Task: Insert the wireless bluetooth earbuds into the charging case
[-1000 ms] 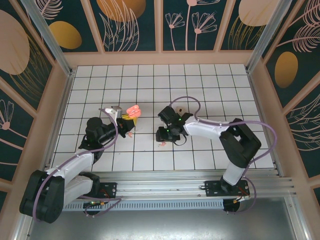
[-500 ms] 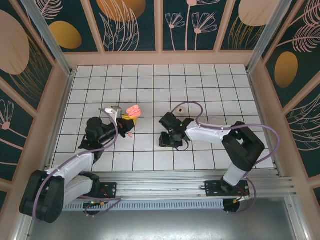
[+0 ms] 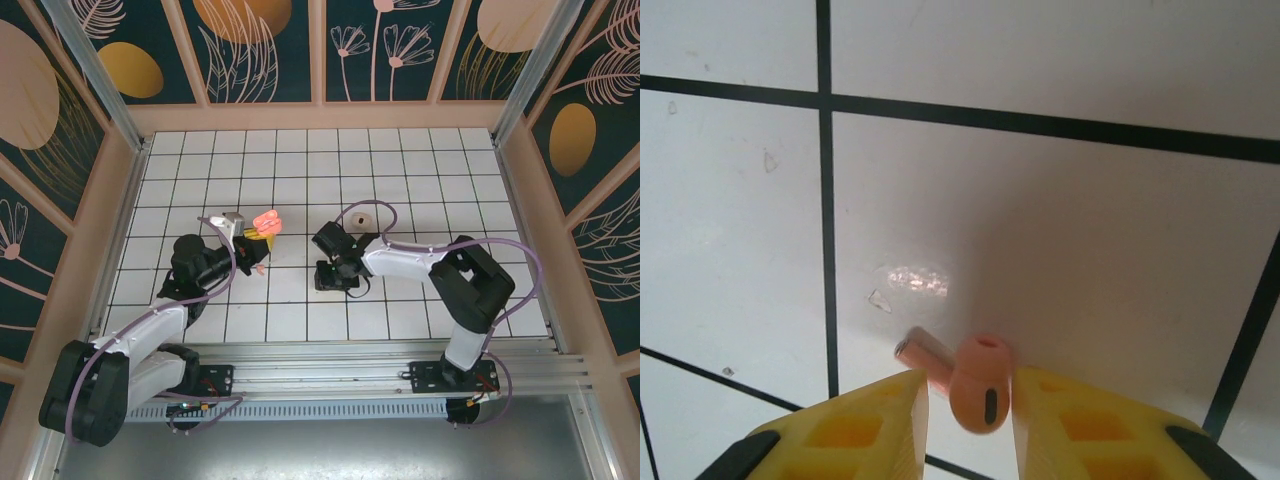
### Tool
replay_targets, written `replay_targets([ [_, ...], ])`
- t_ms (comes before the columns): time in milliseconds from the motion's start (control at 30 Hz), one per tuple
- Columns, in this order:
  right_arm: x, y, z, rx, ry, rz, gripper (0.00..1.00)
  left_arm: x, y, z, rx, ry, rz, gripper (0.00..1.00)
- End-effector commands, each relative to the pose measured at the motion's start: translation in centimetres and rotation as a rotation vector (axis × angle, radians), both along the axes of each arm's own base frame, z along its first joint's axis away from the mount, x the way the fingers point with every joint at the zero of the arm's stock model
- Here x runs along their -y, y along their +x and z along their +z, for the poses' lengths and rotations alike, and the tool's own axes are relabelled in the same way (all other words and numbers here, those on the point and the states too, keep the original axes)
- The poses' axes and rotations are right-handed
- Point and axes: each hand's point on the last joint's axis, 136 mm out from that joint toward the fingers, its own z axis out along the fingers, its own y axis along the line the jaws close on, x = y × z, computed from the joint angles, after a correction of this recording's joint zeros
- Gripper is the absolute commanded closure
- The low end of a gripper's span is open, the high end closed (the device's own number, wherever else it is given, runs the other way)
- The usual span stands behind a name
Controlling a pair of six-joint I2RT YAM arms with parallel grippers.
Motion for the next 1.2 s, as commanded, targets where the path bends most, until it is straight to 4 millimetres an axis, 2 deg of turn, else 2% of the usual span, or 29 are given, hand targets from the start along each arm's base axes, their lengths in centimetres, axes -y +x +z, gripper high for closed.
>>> replay_targets([
  [0, -0.2, 0.9, -0.1, 0.021, -0.011, 0.012, 0.72, 0.0, 0.2, 1.5, 0.048, -0.007, -0.007, 0.8],
  [300, 0.4, 0.7, -1.0, 0.008, -0.035, 0.03, 0.8, 0.0, 0.3, 1.5, 0.045, -0.005, -0.005, 0.8],
  [500, 0.5, 0.2, -0.2, 0.034, -0.025, 0.112, 0.82, 0.0, 0.3, 1.4, 0.042, -0.003, -0.006, 0.8],
  [567, 0.7, -0.1, 0.3, 0.045, -0.028, 0.179, 0.83, 0.0, 0.3, 1.5, 0.042, -0.005, -0.007, 0.8],
  [767, 3.2, -1.1, 1.3, 0.079, -0.104, 0.44, 0.83, 0.1, 0.3, 1.6, 0.043, -0.003, -0.01, 0.8],
  [933, 3.7, -3.0, 1.2, 0.036, -0.122, 0.678, 0.83, 0.1, 0.2, 1.7, 0.048, -0.002, -0.012, 0.8],
  [1167, 3.6, -2.6, 0.2, 0.033, -0.154, 0.825, 0.82, 0.1, 0.4, 1.6, 0.044, 0.004, -0.009, 0.8],
])
